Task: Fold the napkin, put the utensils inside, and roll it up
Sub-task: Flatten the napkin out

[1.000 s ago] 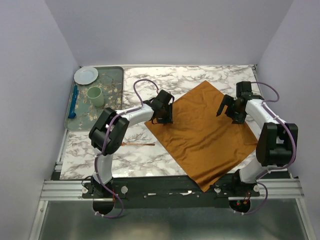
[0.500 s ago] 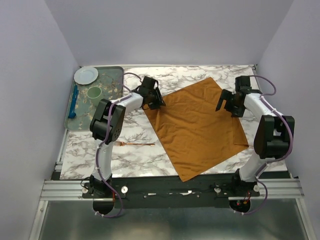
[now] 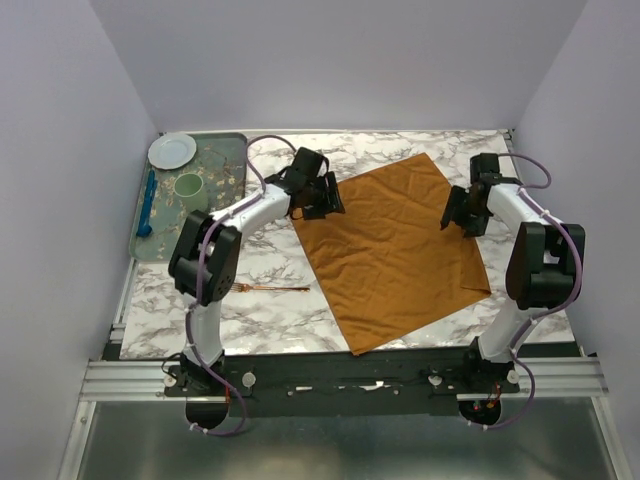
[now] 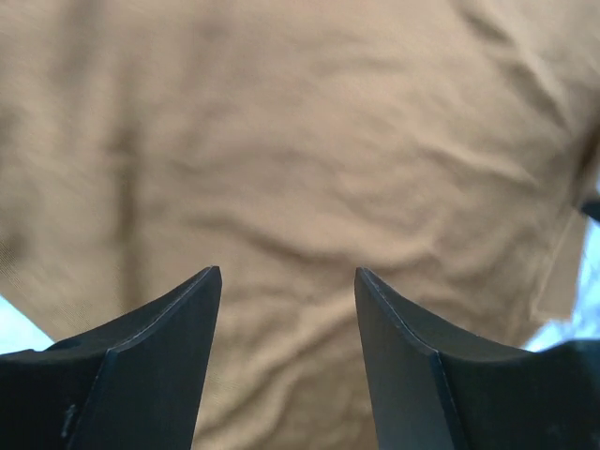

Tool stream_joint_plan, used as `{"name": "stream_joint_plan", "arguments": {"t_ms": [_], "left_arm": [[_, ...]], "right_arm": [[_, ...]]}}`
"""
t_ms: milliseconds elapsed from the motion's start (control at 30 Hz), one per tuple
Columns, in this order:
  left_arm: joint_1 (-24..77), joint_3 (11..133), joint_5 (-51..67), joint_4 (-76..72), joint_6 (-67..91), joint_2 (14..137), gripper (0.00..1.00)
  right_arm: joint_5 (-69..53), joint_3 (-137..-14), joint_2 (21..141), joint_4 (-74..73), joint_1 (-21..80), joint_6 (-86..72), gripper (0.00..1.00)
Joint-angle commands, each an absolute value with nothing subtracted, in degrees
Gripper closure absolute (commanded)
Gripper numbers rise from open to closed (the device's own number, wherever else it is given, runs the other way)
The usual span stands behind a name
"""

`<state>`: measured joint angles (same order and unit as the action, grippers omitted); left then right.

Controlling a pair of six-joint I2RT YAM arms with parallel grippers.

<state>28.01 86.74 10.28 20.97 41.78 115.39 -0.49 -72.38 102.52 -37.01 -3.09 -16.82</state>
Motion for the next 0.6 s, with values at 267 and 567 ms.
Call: {"name": "stream_joint_plan", "arguments": {"t_ms": [267, 567], "left_arm": [[47.3, 70.7, 9.5, 18.2, 38.3, 99.2, 0.34], [49.9, 68.5, 12.0, 16.7, 39.1, 101.1, 0.36]], "right_arm": [[11.2, -66.3, 100.1, -43.7, -4.2, -14.9, 0.44], [5.5, -63.2, 100.2, -40.7, -4.9, -14.9, 0.6]]}}
